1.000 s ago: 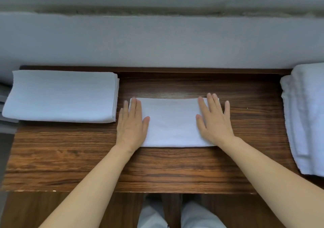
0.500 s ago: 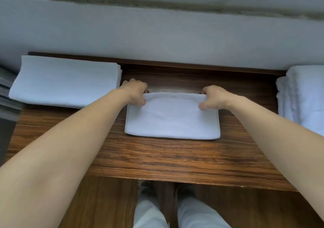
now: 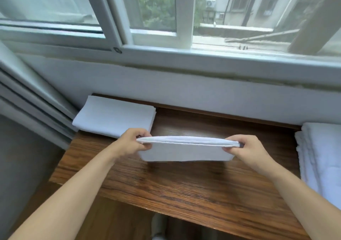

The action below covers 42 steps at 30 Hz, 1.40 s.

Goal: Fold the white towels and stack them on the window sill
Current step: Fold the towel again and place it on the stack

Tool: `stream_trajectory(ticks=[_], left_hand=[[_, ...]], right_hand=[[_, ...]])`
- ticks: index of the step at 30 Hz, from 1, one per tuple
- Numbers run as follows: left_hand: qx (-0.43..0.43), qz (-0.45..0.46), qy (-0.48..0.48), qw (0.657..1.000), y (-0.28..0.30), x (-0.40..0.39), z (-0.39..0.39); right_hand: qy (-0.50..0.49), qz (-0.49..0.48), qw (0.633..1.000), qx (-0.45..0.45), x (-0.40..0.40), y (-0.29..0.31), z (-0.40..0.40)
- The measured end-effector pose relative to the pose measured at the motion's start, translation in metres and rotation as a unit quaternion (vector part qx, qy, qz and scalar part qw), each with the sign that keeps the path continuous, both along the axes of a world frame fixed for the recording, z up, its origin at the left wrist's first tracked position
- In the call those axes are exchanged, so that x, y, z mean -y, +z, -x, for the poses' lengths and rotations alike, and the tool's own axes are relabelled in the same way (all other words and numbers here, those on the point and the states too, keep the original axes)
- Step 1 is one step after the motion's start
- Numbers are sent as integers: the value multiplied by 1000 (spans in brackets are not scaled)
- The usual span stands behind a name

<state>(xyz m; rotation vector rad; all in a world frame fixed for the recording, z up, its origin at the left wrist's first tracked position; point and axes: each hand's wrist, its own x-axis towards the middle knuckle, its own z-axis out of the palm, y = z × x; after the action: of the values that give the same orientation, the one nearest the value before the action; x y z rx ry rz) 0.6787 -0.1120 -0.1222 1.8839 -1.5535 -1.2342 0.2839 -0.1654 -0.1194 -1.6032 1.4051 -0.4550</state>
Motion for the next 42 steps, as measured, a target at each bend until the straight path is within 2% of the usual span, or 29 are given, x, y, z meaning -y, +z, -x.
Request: stream_trajectory(ticks=[8,12,17,22,24,28,32,36,40,42], left_hand=[[18,90,76,993,72,-9,-96],[7,70,50,996,87,1,-171],[6,12,-14,1000,82,16,-258],[-59,-32,-26,997,76,52,-312],[-88,-42,9,995,62,77,-325],[-101,-22,142,984,-3,132,-336],[22,-51,187,981,-58,152,-325],[101,-26,204,973,-69,140,-321],[171,-113,126,971,-75,127,-321],[172,-138,96,971,-76,122,-320]], right_hand=[[53,61,993,89,13,46,-94],[49,58,991,106,15,51,-161],[41,29,995,85,2,36,-240],[0,-13,997,75,18,23,-288],[-42,-27,996,76,38,12,-303],[-167,-88,980,64,88,-30,-336],[-247,-159,955,41,113,-66,-352],[-286,-160,945,-5,107,-72,-355],[-269,-236,934,-23,90,-66,-360],[-255,-251,933,-36,82,-71,-360]])
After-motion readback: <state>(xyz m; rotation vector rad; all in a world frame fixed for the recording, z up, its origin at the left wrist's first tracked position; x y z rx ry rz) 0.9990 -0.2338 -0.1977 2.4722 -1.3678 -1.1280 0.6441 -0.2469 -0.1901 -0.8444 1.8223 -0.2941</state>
